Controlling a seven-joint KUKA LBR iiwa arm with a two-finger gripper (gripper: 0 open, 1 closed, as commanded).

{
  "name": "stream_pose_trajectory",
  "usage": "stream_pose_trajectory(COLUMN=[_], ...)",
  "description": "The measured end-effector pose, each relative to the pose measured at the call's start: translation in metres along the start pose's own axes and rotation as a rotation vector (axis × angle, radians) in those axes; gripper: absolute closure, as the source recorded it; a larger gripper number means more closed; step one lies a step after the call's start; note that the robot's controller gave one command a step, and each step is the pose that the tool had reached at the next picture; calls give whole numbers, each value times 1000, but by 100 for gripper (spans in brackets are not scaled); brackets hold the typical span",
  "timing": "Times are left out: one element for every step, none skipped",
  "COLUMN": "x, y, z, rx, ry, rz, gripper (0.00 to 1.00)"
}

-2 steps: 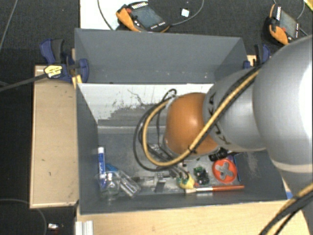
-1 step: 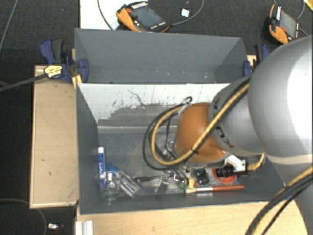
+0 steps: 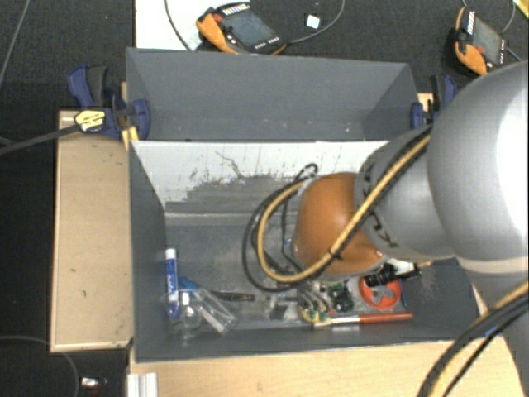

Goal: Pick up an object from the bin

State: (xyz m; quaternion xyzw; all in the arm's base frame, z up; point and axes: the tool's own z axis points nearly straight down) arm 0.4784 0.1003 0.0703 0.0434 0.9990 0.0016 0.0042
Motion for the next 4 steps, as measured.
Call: stream_pose_trajectory(x=[0, 1, 1, 1], y=[0, -1, -1, 0], z=[0, -31, -75, -105], rx=[0, 2, 2, 1], ry=[0, 6, 8, 6], rz=[1, 1, -2, -2], gripper=[100, 100, 100, 100])
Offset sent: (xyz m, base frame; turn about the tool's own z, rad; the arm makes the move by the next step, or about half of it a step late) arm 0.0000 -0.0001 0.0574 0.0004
